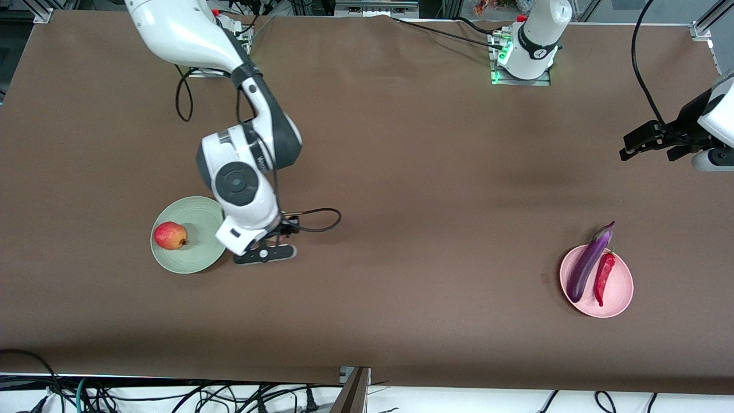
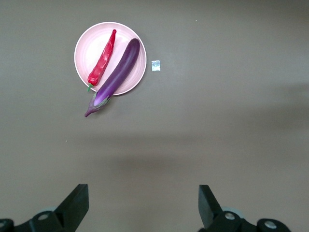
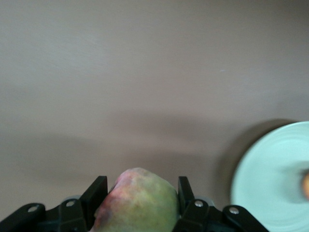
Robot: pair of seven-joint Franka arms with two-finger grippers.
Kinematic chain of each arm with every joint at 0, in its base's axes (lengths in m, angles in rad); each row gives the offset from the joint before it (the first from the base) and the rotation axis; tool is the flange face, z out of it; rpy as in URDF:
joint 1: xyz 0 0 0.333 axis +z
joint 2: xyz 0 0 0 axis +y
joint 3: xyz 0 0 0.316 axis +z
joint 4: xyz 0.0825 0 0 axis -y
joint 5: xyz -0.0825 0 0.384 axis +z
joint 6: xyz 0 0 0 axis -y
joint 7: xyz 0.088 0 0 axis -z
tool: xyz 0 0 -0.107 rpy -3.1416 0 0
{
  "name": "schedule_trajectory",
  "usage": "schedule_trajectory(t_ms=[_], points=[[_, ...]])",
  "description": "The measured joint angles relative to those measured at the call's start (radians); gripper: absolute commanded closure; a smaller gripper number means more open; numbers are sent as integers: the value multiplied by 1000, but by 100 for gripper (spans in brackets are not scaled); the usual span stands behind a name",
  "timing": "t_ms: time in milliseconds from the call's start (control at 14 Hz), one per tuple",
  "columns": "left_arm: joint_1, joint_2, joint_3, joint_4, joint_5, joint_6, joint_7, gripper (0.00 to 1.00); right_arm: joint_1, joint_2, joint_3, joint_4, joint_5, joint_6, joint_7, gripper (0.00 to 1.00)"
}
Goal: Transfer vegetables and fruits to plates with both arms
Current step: 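Carry the peach to the green plate and lower it beside the pomegranate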
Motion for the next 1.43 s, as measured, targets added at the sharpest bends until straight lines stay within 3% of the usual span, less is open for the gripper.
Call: schedule_trajectory(t_ms=[357, 643, 1071, 1429], points=[[0, 0, 0, 0, 0, 0, 0, 0, -194, -11, -11, -44, 0, -17, -316, 52], [0, 1, 0, 0, 0, 0, 0, 0, -291, -11, -10, -90, 1, -2, -428, 52], [0, 1, 0, 0, 0, 0, 0, 0, -297, 8, 1, -227, 36, 180, -433, 52], [0, 1, 1, 0, 0, 0, 0, 0, -297, 19, 2, -251, 41, 200, -433, 52]])
